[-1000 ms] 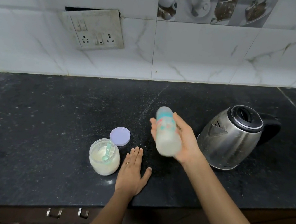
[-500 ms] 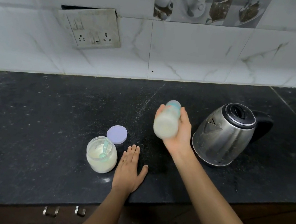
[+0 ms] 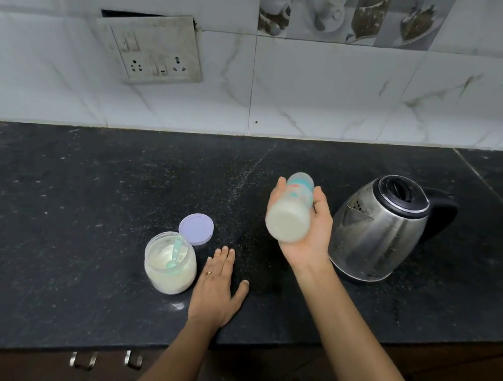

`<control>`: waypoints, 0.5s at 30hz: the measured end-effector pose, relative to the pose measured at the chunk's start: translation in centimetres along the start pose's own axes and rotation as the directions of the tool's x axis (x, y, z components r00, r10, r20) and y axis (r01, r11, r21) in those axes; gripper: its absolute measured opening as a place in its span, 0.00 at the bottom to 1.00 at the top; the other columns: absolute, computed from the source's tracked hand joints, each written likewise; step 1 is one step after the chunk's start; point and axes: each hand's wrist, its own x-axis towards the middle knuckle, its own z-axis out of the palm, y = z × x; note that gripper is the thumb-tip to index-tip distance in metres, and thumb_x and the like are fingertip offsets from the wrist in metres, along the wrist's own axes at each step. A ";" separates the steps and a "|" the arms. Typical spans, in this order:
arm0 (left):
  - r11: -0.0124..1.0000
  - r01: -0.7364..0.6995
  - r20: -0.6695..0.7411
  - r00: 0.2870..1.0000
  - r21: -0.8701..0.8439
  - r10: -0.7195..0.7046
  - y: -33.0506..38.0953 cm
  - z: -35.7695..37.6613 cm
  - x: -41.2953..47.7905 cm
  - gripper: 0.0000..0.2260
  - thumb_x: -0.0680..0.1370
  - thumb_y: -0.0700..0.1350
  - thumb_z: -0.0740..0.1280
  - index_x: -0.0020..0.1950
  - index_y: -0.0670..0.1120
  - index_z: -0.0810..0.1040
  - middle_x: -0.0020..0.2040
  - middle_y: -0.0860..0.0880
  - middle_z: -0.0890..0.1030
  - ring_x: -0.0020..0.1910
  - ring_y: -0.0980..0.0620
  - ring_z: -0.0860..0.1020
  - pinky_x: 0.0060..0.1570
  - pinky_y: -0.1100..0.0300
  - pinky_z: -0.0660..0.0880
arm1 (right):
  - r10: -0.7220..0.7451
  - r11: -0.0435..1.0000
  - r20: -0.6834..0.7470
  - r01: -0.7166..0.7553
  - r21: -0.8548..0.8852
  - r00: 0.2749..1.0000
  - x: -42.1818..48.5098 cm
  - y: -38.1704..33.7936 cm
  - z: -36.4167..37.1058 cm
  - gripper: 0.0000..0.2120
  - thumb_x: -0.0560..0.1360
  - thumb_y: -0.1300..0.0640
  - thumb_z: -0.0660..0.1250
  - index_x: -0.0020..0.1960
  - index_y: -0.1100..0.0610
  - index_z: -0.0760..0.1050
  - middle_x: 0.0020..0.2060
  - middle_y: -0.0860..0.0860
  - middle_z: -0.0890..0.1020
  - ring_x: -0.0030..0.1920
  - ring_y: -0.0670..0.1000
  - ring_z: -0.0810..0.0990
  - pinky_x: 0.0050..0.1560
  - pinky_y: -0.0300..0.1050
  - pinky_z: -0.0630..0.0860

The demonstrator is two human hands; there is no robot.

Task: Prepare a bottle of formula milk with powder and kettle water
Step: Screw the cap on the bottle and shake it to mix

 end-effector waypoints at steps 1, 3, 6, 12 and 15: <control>1.000 -0.001 0.003 1.000 0.000 0.001 0.0 0.0 0.0 0.32 0.80 0.57 0.56 0.79 0.44 0.50 0.79 0.47 0.52 0.78 0.52 0.47 0.74 0.61 0.37 | 0.016 1.000 0.032 -0.017 0.026 0.999 0.3 -0.1 -0.4 0.27 0.70 0.54 0.69 0.66 0.61 0.68 0.48 0.58 0.78 0.42 0.55 0.81 0.43 0.49 0.81; 1.000 0.000 0.001 1.000 -0.005 0.000 -0.1 0.0 -0.1 0.32 0.80 0.57 0.56 0.79 0.44 0.50 0.79 0.47 0.52 0.78 0.52 0.47 0.74 0.61 0.37 | 0.062 0.986 0.087 -0.047 -0.157 0.994 0.0 0.5 -0.8 0.24 0.71 0.54 0.67 0.65 0.57 0.65 0.48 0.58 0.77 0.39 0.54 0.78 0.39 0.47 0.79; 1.000 -0.001 0.001 1.000 -0.010 0.001 -0.1 0.0 0.0 0.32 0.80 0.57 0.57 0.79 0.44 0.50 0.79 0.47 0.52 0.78 0.52 0.47 0.74 0.61 0.37 | 0.028 0.978 0.110 -0.004 -0.209 0.994 0.2 0.7 -0.2 0.25 0.70 0.54 0.67 0.65 0.55 0.66 0.48 0.58 0.78 0.37 0.54 0.79 0.36 0.46 0.78; 1.000 0.002 0.006 1.000 -0.008 -0.002 -0.1 0.0 0.0 0.32 0.80 0.57 0.56 0.79 0.44 0.50 0.79 0.47 0.52 0.78 0.53 0.47 0.74 0.61 0.37 | 0.066 0.991 0.068 -0.058 -0.124 0.995 0.7 0.8 -1.0 0.24 0.71 0.52 0.71 0.64 0.54 0.68 0.47 0.58 0.78 0.36 0.54 0.79 0.36 0.47 0.79; 1.000 0.003 0.009 1.000 -0.005 -0.003 -0.1 0.0 0.1 0.32 0.80 0.57 0.57 0.79 0.44 0.50 0.79 0.47 0.52 0.78 0.52 0.47 0.73 0.62 0.36 | 0.040 0.986 0.052 -0.031 -0.162 0.998 0.8 0.7 0.3 0.30 0.64 0.55 0.78 0.62 0.58 0.70 0.45 0.57 0.79 0.36 0.53 0.80 0.36 0.47 0.80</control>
